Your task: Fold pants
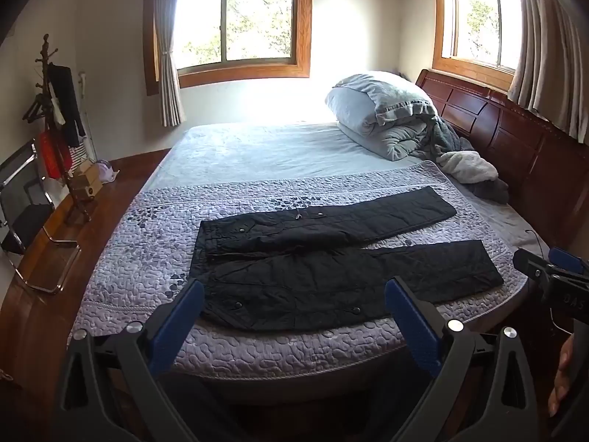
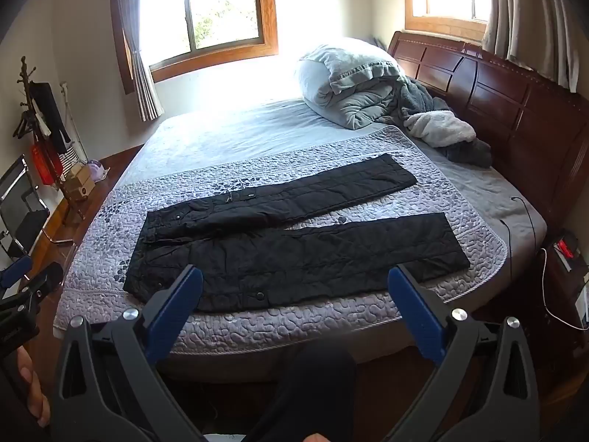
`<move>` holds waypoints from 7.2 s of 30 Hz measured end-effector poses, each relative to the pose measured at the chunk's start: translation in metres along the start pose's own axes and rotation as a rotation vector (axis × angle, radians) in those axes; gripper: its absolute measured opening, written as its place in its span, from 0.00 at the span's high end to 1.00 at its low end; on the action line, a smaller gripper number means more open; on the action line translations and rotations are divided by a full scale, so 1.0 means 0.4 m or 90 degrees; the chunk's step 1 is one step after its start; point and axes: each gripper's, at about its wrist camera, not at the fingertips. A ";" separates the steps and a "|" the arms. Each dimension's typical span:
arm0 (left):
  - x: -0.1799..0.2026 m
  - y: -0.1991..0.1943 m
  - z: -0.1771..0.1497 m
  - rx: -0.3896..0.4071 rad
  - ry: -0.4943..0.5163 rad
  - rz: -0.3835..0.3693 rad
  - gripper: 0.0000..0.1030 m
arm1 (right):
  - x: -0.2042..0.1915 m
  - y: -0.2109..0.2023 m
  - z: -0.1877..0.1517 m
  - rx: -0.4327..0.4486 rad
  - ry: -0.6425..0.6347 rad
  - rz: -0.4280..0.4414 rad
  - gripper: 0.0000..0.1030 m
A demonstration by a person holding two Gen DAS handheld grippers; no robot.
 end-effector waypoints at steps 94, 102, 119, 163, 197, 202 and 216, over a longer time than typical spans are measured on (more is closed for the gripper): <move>-0.007 0.014 0.012 -0.003 -0.008 0.015 0.04 | -0.009 0.022 0.003 -0.005 -0.004 -0.008 0.02; -0.058 0.135 -0.002 -0.091 0.015 -0.106 0.04 | 0.025 0.066 0.005 0.039 -0.011 0.041 0.02; -0.679 0.859 -0.149 -0.336 -0.415 -0.270 0.04 | 0.192 0.586 -0.107 -0.257 0.133 0.175 0.02; -0.835 0.850 -0.312 -0.219 -0.674 -0.025 0.90 | 0.924 0.935 -0.096 -0.223 0.523 0.235 0.90; -1.057 1.194 0.234 -0.340 -0.386 -0.145 0.04 | 0.827 0.990 0.072 -0.383 0.310 0.032 0.29; -1.085 1.343 0.274 -0.389 -0.347 -0.148 0.04 | 0.815 1.014 0.254 -0.335 0.279 0.113 0.19; -1.073 1.418 0.300 -0.419 -0.252 -0.158 0.53 | 0.706 1.462 0.807 -0.389 0.099 0.212 0.12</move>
Point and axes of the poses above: each gripper's, at about its wrist camera, not at the fingertips, and y roughly the way its jaws point, x to its right, z to its top, and after that the axes turned 10 degrees about -x, right-handed
